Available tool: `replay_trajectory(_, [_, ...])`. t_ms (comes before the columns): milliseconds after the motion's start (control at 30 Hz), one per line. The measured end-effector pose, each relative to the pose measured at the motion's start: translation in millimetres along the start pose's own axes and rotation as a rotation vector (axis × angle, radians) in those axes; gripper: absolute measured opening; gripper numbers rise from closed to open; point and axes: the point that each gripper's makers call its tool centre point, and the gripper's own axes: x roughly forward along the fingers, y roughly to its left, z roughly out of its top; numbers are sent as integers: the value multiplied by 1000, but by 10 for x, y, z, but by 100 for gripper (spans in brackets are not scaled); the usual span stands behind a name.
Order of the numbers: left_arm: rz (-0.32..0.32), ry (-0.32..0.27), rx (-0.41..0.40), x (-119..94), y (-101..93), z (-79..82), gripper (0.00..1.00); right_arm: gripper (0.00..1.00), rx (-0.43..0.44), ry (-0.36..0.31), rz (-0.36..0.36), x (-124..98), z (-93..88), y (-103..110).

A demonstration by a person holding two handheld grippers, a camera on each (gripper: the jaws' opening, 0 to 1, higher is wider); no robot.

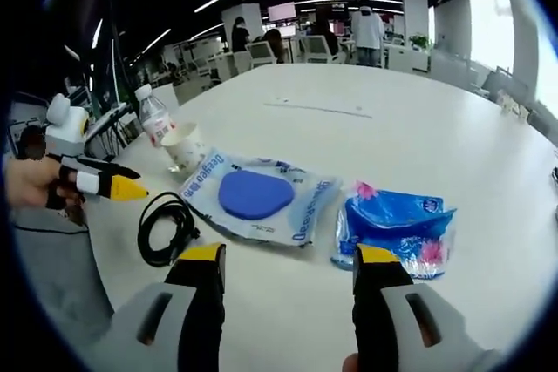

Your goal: Arrange the tabletop items into an orderly group along one side of the table until the central work area is clear of visible clutter.

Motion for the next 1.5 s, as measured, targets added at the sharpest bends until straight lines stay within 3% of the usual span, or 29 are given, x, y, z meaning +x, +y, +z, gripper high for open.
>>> replay_trajectory(433, [9, -3, -48, -112, 82, -160, 70, 53, 23, 8, 41, 52, -57, 231])
replay_trajectory(767, [6, -3, -84, -209, 37, -359, 66, 49, 15, 69, 133, 277, -181, 680])
replay_trajectory(1100, [11, 6, -98, -244, 115, -408, 59, 48, 20, 79, 163, 378, -120, 886])
replay_trajectory(1367, [1, 9, -102, -198, 98, -402, 58, 48, 46, 120, 206, 533, -213, 1142])
replay_trajectory(1500, [-3, 14, -99, -180, 91, -403, 57, 48, 62, 138, 210, 603, -246, 1152])
